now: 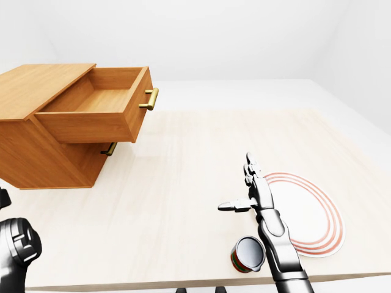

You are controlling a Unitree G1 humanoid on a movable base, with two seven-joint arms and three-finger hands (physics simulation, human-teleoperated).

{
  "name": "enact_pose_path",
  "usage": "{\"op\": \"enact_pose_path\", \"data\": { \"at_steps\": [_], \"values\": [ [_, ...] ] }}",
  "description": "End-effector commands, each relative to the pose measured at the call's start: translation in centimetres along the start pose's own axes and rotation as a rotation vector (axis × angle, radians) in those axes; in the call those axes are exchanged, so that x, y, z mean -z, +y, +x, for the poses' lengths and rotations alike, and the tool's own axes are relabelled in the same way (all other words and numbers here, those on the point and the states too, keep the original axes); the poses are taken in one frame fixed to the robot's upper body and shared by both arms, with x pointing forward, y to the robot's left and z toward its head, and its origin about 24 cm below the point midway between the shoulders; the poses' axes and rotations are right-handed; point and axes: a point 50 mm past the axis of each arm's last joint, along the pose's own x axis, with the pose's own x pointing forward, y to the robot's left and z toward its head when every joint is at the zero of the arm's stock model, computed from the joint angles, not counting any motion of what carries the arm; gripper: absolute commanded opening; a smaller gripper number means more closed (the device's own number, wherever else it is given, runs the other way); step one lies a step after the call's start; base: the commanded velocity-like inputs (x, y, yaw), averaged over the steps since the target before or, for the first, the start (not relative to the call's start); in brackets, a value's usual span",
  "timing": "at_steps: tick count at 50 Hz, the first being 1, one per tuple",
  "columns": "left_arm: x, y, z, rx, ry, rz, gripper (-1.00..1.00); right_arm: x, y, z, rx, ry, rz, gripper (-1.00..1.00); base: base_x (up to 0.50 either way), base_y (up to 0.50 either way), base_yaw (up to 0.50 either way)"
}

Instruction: Put the bowl on top of the cabinet.

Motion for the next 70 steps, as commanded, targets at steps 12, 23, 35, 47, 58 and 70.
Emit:
{"op": "enact_pose_path", "data": {
  "at_steps": [12,23,35,47,58,70],
  "values": [
    [8.5,-1.4,-1.1,0.111,0.337,0.184,-0.91,0.0,0.1,0.0,-0.001,0.001,-0.002,1.0,0.0,0.0,0.0],
    [10.9,-3.7,-4.8,0.29,0.421,0.308,-0.91,0.1,0.1,0.1,-0.001,0.003,-0.004,1.0,0.0,0.0,0.0],
    [12.1,-5.3,-8.1,0.406,0.466,0.352,-0.91,0.2,0.2,0.1,-0.002,0.004,-0.005,1.0,0.0,0.0,0.0],
    [12.0,-5.6,-8.3,0.415,0.471,0.345,-0.91,0.1,0.3,0.0,-0.003,0.003,-0.005,1.0,0.0,0.0,0.0],
    [11.1,-6.9,-8.9,0.453,0.452,0.336,-0.91,0.1,0.2,0.1,-0.001,0.005,-0.006,1.0,0.0,0.0,0.0],
    [9.4,-9.5,-10.3,0.537,0.408,0.32,-0.91,0.2,0.1,0.2,0.005,0.007,-0.008,1.0,0.0,0.0,0.0]
  ]
}}
